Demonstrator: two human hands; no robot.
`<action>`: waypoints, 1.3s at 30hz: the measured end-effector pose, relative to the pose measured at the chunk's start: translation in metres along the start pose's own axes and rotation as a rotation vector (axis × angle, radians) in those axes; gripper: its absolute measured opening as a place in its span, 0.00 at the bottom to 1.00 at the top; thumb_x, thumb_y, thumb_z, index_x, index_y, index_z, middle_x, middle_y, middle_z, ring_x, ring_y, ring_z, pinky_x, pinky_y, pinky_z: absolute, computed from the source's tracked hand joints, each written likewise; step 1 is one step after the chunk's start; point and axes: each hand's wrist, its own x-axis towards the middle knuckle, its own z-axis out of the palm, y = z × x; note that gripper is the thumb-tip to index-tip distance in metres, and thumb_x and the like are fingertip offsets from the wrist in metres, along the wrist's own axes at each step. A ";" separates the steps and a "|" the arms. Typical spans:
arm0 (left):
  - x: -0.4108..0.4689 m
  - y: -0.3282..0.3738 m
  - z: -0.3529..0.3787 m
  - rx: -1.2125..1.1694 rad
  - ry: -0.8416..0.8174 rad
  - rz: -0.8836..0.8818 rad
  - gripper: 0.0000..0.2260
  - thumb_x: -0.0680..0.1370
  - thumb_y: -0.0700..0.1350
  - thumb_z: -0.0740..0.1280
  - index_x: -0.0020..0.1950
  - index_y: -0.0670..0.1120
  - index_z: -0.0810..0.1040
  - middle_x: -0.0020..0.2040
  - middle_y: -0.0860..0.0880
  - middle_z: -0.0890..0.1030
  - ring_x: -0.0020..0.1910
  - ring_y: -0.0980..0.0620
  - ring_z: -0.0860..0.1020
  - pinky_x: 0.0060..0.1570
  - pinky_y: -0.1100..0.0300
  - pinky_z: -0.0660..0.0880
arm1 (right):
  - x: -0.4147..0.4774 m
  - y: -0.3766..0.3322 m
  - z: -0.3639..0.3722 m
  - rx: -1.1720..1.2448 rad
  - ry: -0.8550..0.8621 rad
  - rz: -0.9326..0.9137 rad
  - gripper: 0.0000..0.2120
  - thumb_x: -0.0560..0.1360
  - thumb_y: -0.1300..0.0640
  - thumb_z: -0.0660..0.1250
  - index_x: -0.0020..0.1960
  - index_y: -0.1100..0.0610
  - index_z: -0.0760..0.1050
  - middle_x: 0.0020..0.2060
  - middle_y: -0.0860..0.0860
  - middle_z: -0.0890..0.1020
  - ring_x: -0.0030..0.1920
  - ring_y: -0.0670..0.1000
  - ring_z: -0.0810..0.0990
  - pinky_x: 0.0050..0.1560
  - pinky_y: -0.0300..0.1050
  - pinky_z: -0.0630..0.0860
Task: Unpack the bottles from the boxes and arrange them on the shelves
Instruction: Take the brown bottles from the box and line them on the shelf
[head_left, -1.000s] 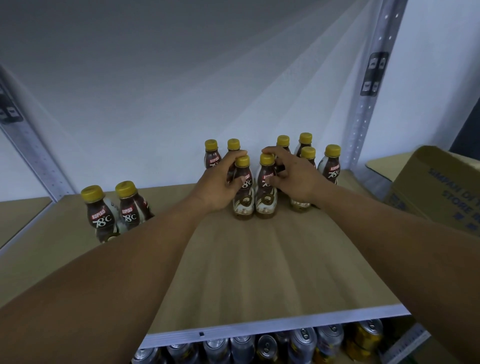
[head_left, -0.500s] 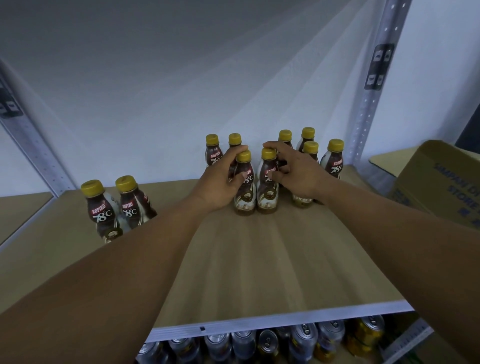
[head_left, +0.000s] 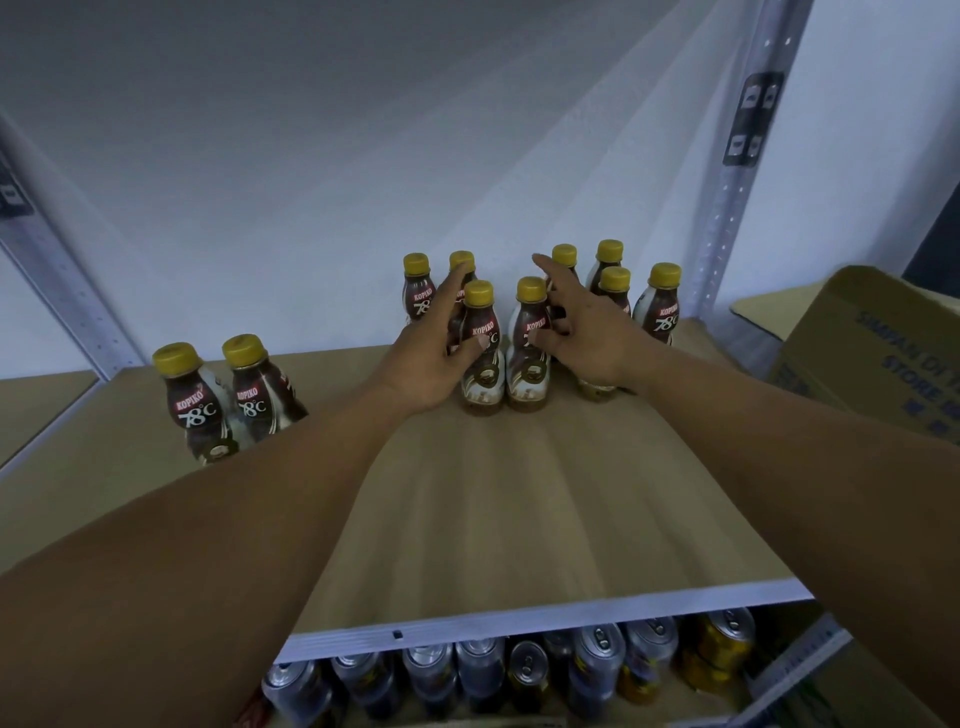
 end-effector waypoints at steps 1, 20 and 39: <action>-0.005 -0.002 0.002 -0.025 -0.007 -0.012 0.38 0.83 0.50 0.66 0.81 0.64 0.41 0.79 0.52 0.65 0.72 0.49 0.73 0.71 0.47 0.71 | -0.003 0.000 0.002 -0.004 -0.005 0.006 0.41 0.81 0.54 0.67 0.82 0.44 0.43 0.67 0.61 0.77 0.58 0.58 0.81 0.65 0.54 0.74; -0.189 -0.013 0.022 0.283 -0.050 -0.095 0.13 0.80 0.47 0.69 0.58 0.39 0.83 0.58 0.41 0.81 0.57 0.41 0.78 0.61 0.50 0.73 | -0.170 -0.047 0.094 -0.224 -0.106 0.113 0.17 0.79 0.50 0.66 0.59 0.62 0.80 0.58 0.59 0.81 0.58 0.61 0.78 0.59 0.55 0.75; -0.400 -0.044 0.072 0.244 -0.169 -0.352 0.25 0.81 0.51 0.67 0.77 0.47 0.68 0.68 0.42 0.75 0.61 0.39 0.77 0.56 0.45 0.77 | -0.338 -0.080 0.214 -0.036 -0.271 0.364 0.25 0.81 0.44 0.63 0.75 0.52 0.68 0.61 0.56 0.79 0.54 0.59 0.80 0.51 0.56 0.80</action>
